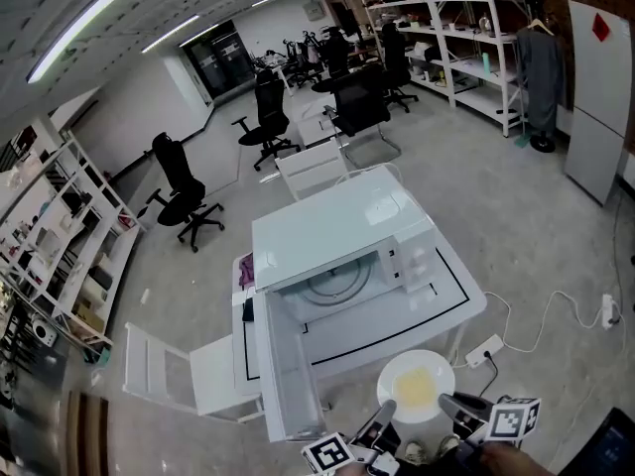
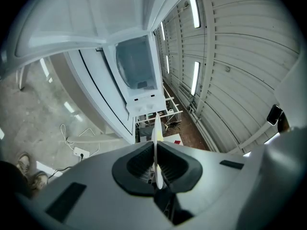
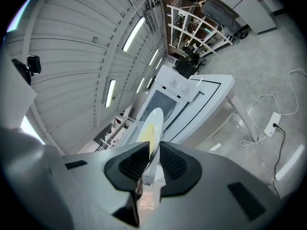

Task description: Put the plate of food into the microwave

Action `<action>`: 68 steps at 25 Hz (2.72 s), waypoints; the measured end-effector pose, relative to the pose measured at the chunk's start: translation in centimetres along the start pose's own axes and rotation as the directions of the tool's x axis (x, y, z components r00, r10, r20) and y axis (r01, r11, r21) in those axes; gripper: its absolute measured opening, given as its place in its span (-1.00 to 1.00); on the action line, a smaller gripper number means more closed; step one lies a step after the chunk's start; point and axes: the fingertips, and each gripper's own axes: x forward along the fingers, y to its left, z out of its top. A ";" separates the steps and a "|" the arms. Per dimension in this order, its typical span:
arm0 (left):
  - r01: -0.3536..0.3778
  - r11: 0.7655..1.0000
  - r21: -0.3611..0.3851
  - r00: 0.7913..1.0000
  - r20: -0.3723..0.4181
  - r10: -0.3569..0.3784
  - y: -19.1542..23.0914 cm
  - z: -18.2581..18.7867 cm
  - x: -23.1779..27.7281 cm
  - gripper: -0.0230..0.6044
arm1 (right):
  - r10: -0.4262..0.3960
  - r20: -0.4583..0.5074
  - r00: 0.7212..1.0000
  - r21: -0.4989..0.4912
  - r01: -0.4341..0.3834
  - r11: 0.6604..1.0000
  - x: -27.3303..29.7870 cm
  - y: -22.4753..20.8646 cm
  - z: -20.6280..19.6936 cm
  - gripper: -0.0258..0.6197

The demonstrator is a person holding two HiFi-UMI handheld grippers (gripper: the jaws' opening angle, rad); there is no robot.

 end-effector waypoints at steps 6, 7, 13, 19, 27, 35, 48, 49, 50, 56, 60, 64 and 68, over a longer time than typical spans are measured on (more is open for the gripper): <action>-0.036 0.999 -0.002 0.998 0.059 0.036 1.0 2.0 0.9 -0.88 | 0.011 -0.062 0.998 0.045 -0.008 0.999 2.6 -0.8 1.3 -0.75; -0.042 0.999 -0.007 0.996 0.073 0.043 1.2 2.4 1.1 -0.88 | 0.010 -0.073 0.997 0.072 -0.005 0.997 3.0 -1.2 1.5 -0.77; -0.046 0.994 -0.095 0.982 0.179 0.063 1.2 4.9 3.1 -0.88 | 0.061 -0.138 0.989 0.133 -0.042 0.990 6.3 -1.6 4.5 -0.83; -0.113 0.993 -0.032 0.963 0.242 0.117 2.4 6.9 4.8 -0.87 | 0.145 -0.198 0.969 0.122 -0.122 0.985 9.1 -2.1 7.5 -0.86; -0.156 0.987 -0.043 0.925 0.344 0.161 2.8 8.6 7.2 -0.87 | 0.248 -0.271 0.930 0.170 -0.207 0.963 12.0 -1.9 11.0 -0.88; -0.201 0.979 -0.036 0.881 0.430 0.196 3.0 10.0 8.4 -0.87 | 0.311 -0.302 0.901 0.209 -0.255 0.944 14.5 -2.5 12.9 -0.88; -0.260 0.965 -0.038 0.806 0.542 0.238 4.3 13.3 6.4 -0.87 | 0.406 -0.295 0.865 0.293 -0.323 0.900 20.1 -1.9 12.5 -0.88; -0.261 0.965 -0.039 0.805 0.543 0.240 4.5 13.4 6.4 -0.87 | 0.410 -0.296 0.863 0.298 -0.324 0.898 20.4 -1.8 12.5 -0.88; -0.262 0.964 -0.040 0.805 0.542 0.241 4.6 13.6 6.5 -0.87 | 0.407 -0.299 0.863 0.297 -0.321 0.899 20.6 -1.8 12.5 -0.88; -0.262 0.964 -0.041 0.812 0.530 0.243 4.7 14.8 6.9 -0.87 | 0.369 -0.292 0.883 0.297 -0.283 0.912 22.1 -2.3 13.0 -0.88; -0.269 0.962 -0.053 0.810 0.527 0.256 5.5 15.8 6.9 -0.87 | 0.347 -0.288 0.893 0.289 -0.264 0.920 23.4 -2.7 12.8 -0.88; -0.276 0.959 -0.059 0.807 0.528 0.265 6.5 17.2 7.1 -0.87 | 0.329 -0.259 0.908 0.305 -0.246 0.920 24.8 -3.4 12.8 -0.88; -0.286 0.956 -0.060 0.807 0.523 0.274 7.5 18.6 8.0 -0.87 | 0.293 -0.212 0.932 0.325 -0.216 0.921 26.0 -4.9 13.1 -0.88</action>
